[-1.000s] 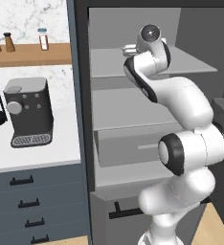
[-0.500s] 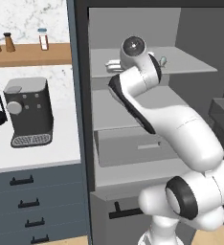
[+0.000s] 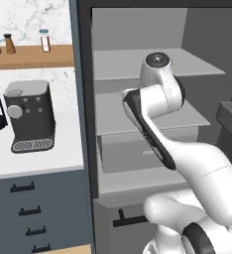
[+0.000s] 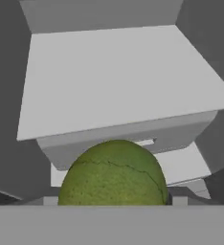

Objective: Place one lime and one fish in each tupperware on the nearby counter, to pack two identical lunches.

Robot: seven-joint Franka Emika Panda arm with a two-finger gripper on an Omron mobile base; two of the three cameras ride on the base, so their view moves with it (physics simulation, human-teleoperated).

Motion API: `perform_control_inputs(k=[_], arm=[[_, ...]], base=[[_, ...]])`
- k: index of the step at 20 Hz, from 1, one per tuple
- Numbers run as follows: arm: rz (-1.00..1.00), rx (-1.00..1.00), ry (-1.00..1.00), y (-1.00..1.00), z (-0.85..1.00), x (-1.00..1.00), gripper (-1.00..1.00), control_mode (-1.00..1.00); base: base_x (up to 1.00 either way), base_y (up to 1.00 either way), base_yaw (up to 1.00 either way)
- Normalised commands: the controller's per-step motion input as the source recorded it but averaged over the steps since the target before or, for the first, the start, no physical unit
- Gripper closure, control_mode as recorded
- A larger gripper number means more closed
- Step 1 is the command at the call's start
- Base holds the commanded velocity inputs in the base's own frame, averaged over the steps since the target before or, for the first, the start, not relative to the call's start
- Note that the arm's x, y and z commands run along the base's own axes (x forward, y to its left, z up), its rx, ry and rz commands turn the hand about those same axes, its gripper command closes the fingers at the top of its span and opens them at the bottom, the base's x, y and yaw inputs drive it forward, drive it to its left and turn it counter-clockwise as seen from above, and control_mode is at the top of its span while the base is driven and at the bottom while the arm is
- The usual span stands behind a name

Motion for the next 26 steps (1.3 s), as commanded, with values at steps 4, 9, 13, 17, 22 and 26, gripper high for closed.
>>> perform_control_inputs(k=[4, 9, 13, 17, 22, 26], arm=[[0.07, 0.2, 0.12, -0.67, -1.0, -0.73, 1.0, -1.0], [0.02, 0.02, 0.04, -0.01, -0.2, -0.2, 1.0, 1.0], [0.0, 0.0, 0.0, 0.0, 0.0, 0.0, 1.0, 1.0], [0.0, 0.0, 0.0, 0.0, 0.0, 0.0, 1.0, 1.0], [0.0, 0.0, 0.0, 0.0, 0.0, 0.0, 1.0, 1.0], [0.0, 0.0, 0.0, 0.0, 0.0, 0.0, 1.0, 1.0]], base=[[0.0, 0.0, 0.0], [-0.69, 0.56, 0.38], [-0.07, 1.0, 0.49], [0.69, 1.0, 0.21], [1.0, 1.0, 0.03], [0.95, 1.0, -0.32]])
